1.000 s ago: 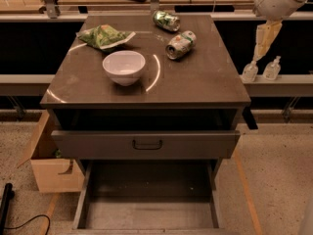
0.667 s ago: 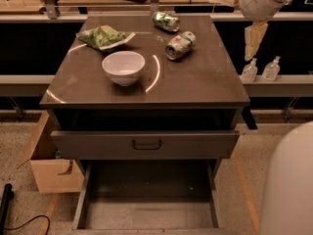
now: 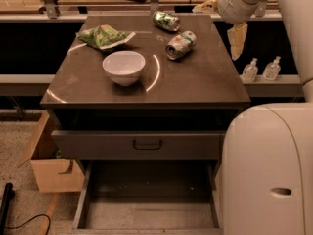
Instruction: Place 7up can into middle drawer
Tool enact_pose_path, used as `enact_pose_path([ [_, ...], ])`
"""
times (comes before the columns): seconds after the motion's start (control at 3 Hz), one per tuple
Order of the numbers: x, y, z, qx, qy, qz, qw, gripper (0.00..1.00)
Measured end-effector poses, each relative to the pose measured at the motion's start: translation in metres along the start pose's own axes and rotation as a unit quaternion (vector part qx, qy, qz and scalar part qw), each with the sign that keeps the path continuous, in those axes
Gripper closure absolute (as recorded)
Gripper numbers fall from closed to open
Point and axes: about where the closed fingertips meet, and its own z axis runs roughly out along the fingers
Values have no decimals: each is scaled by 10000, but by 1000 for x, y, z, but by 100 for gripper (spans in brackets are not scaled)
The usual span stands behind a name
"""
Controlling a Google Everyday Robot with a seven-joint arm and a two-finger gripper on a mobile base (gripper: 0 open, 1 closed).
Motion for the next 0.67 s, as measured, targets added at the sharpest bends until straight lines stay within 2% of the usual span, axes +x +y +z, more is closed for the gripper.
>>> enact_pose_path([
  [0.67,-7,-17,41,-647,193,-466,9966,0],
])
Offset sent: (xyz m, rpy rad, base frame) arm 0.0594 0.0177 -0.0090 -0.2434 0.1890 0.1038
